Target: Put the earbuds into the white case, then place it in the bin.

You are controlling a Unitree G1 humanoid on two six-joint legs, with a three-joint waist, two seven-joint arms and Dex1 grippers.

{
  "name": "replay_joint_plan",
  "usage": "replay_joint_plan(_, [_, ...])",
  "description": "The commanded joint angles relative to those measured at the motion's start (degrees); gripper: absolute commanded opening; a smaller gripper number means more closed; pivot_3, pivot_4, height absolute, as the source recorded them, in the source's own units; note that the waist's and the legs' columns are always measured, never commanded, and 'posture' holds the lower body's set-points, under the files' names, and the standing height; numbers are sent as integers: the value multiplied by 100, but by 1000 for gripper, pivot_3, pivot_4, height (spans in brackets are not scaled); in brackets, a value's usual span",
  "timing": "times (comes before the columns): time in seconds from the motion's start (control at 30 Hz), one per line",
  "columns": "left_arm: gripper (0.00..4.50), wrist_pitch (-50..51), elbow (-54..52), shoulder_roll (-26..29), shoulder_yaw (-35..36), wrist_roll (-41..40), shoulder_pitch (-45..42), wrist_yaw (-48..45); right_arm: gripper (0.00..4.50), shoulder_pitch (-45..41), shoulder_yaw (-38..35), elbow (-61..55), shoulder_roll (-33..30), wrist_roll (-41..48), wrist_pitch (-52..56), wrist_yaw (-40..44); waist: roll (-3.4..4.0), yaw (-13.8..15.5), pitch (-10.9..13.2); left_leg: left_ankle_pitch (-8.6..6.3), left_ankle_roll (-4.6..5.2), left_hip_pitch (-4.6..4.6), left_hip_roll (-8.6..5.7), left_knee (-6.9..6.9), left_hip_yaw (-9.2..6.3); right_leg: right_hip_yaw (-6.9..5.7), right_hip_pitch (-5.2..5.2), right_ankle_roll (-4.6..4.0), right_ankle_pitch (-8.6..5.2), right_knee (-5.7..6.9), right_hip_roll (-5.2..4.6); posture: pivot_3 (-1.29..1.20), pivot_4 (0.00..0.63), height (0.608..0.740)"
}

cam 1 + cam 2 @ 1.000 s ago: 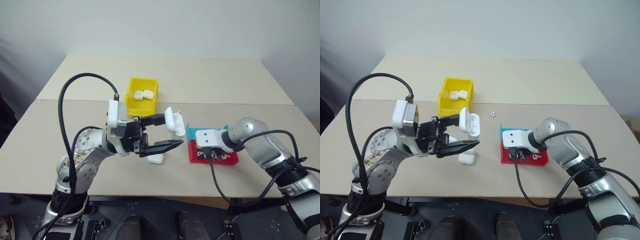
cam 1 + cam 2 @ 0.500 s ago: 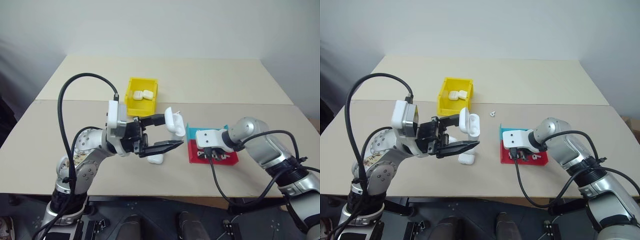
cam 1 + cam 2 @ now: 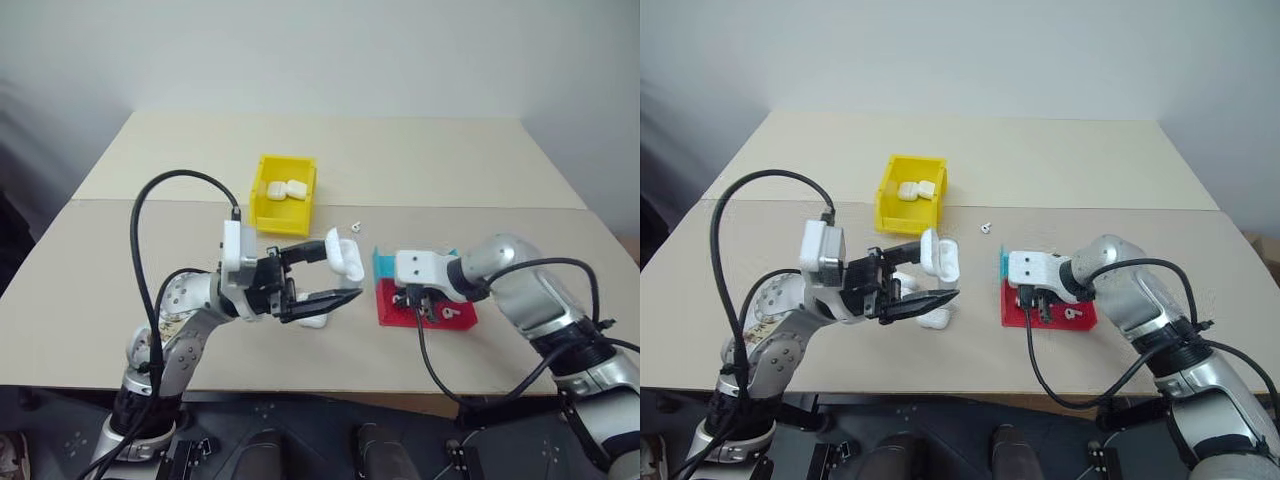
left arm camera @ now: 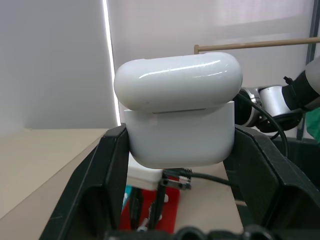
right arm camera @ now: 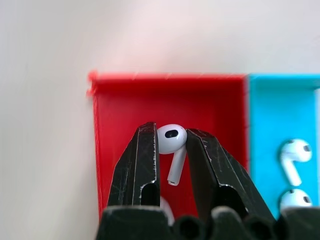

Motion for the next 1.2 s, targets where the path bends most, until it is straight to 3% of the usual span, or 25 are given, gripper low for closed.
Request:
replay_joint_plan(0.03, [2783,-114,-91,-49,-23,-58,-179,-30,623,114,-1340,-790,304,1181,856,-303,0,0,0,0,0,0,0,0,-1,0,0,0,0,0,-1,0,150,740])
replay_joint_plan(0.17, [2783,-118,-96,-153,-91,-164,-314,-94,623,309,-3432,-1476,1187,3132,1880,-1037,0,17,0,0,0,-4,1,0,-15,-4,3,1,1,-1,-1,0,150,740])
replay_joint_plan(0.43, [2783,42,39,-423,-69,-469,-767,-53,623,424,-4778,-2443,1977,5607,2675,-2730,6,-15,-3,0,0,-1,-1,0,-21,-3,5,2,1,5,0,0,150,740])
replay_joint_plan(0.73, [2783,59,162,-615,-141,-410,-956,51,623,660,-4471,-3211,2001,7407,2284,-4114,8,-41,-4,0,1,3,-1,1,-21,6,5,3,0,11,3,0,150,740])
replay_joint_plan(1.2, [2783,110,154,-743,-172,-411,-1024,242,623,812,-3454,-3256,1335,7053,1504,-4217,8,-34,-4,0,1,1,-1,0,-21,3,4,4,-1,6,3,0,150,740])
